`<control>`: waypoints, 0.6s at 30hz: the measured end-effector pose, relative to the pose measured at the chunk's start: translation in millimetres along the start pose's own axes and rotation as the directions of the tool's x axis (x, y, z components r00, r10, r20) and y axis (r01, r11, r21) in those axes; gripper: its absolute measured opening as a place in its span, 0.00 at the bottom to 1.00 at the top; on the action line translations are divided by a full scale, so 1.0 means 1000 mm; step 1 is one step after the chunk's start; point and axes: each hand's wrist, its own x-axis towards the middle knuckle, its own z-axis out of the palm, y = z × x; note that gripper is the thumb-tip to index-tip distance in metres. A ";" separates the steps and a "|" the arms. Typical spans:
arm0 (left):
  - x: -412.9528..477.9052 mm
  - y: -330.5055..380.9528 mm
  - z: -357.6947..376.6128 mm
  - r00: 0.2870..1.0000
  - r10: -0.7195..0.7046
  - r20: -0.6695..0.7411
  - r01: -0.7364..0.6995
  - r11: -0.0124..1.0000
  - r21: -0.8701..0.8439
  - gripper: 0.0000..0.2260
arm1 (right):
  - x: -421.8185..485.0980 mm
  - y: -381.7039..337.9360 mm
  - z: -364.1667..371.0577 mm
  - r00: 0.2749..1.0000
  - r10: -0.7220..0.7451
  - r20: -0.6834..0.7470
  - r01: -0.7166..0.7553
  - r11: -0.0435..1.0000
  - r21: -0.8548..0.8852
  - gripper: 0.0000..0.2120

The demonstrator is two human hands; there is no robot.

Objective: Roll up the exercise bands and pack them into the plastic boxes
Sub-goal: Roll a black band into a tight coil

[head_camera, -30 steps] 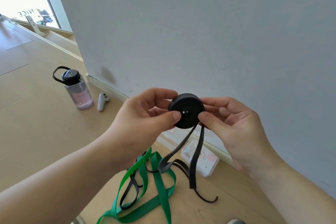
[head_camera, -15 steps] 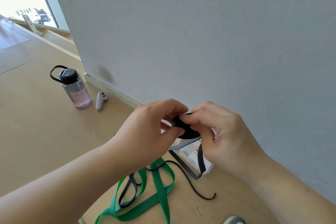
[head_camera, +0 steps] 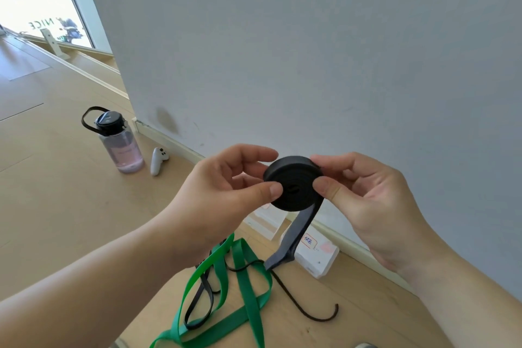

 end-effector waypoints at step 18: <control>0.002 0.006 -0.003 0.998 -0.054 -0.021 0.057 0.981 0.185 0.10 | 0.000 0.007 0.003 1.000 0.007 -0.018 -0.009 0.996 -0.094 0.16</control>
